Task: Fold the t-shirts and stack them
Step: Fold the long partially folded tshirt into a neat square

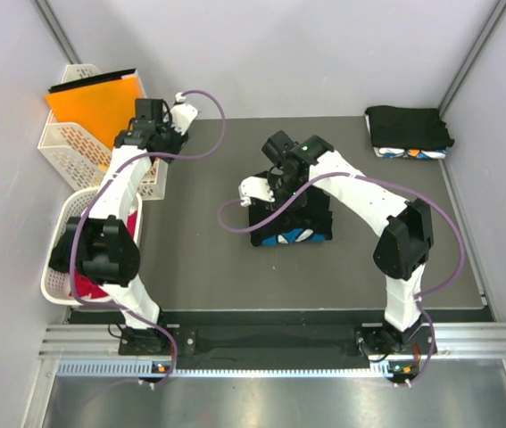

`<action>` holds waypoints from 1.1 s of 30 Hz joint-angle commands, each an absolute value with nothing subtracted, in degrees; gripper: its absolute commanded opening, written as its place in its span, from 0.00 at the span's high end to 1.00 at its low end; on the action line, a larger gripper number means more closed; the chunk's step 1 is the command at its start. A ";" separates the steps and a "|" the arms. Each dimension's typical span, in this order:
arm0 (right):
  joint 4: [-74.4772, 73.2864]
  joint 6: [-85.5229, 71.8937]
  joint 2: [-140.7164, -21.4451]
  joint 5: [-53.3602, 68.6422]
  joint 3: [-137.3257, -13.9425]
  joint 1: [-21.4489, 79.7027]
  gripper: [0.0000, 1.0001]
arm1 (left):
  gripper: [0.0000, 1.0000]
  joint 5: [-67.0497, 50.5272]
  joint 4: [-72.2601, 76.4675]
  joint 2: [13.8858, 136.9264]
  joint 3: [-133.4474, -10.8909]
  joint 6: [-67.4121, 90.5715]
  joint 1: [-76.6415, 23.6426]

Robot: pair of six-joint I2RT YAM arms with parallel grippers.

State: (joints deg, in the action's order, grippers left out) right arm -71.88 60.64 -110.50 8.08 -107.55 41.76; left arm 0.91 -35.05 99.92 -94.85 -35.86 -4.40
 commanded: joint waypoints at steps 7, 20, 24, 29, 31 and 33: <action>-66.10 63.98 -113.64 5.80 -112.06 38.50 0.87 | 0.44 -1.49 -36.91 100.55 -97.64 -34.54 -4.22; -59.42 64.34 -117.24 5.36 -114.17 36.12 0.87 | 0.43 -2.11 -37.44 100.99 -97.12 -33.49 -4.22; -58.28 64.95 -118.12 4.31 -115.57 35.77 0.88 | 0.43 -2.37 -37.44 101.34 -97.03 -33.40 -4.22; -57.31 65.21 -118.83 4.13 -117.77 35.07 0.88 | 0.43 -2.55 -37.53 101.95 -97.56 -33.40 -4.22; -56.34 65.48 -119.18 4.04 -118.21 34.81 0.88 | 0.43 -2.81 -37.53 102.13 -97.91 -33.49 -4.31; -56.07 65.57 -119.53 4.04 -119.00 34.54 0.88 | 0.43 -2.90 -38.05 102.48 -98.35 -33.31 -4.31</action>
